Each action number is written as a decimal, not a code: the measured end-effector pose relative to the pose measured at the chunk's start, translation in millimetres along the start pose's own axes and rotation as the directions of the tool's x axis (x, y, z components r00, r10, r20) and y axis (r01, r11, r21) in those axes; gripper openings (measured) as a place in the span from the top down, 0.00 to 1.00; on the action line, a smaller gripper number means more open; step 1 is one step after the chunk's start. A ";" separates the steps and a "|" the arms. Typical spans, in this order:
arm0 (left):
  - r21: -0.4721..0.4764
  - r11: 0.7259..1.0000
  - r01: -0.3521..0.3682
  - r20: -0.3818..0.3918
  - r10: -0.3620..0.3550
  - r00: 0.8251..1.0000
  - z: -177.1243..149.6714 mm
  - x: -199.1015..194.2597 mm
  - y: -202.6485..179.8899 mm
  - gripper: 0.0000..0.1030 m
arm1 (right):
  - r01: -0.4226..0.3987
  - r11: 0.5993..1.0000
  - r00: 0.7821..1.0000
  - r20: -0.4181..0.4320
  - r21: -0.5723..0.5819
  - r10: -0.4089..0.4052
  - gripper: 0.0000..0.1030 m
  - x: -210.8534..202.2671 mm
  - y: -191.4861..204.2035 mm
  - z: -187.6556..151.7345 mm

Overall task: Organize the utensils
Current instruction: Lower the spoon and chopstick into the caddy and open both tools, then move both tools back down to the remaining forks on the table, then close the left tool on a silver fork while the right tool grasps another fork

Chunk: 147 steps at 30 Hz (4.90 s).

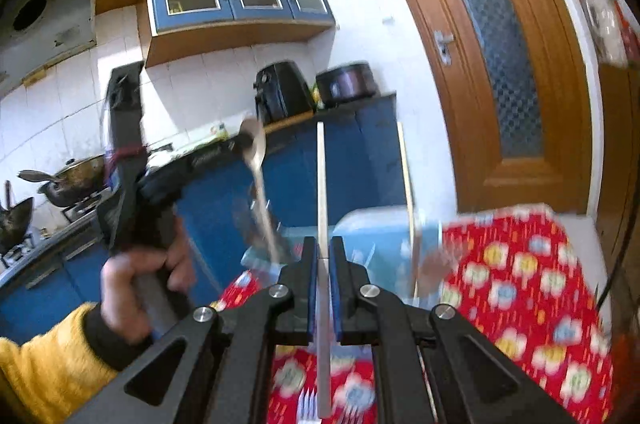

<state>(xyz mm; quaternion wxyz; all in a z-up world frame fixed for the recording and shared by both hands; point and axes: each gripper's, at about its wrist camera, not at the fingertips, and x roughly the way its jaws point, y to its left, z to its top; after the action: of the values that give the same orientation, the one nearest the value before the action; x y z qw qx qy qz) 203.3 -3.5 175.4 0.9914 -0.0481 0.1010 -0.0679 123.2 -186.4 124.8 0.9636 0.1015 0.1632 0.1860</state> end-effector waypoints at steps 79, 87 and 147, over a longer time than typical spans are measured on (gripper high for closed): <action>-0.062 0.991 0.123 -0.243 -0.134 0.961 -62.7 -106.4 8.2 0.65 | 0.138 0.990 0.990 -0.029 0.035 -0.137 0.71 -60.0 20.4 -9.1; -0.090 0.988 0.122 -0.329 -0.145 0.933 -92.2 -109.3 6.5 0.65 | 0.153 0.985 0.986 -0.072 0.080 -0.148 0.71 -68.9 11.5 -32.1; -0.362 0.913 0.191 -0.620 -0.388 0.682 -213.5 -30.0 -17.8 0.94 | 0.240 0.950 0.937 -0.302 0.198 -0.174 0.71 -56.5 -48.1 -111.4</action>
<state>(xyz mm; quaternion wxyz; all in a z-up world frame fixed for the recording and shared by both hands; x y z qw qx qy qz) 127.7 -34.1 -25.0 0.8451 -0.1688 0.4552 -0.2238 50.0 -237.3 24.9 0.9265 0.1678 0.3284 0.0750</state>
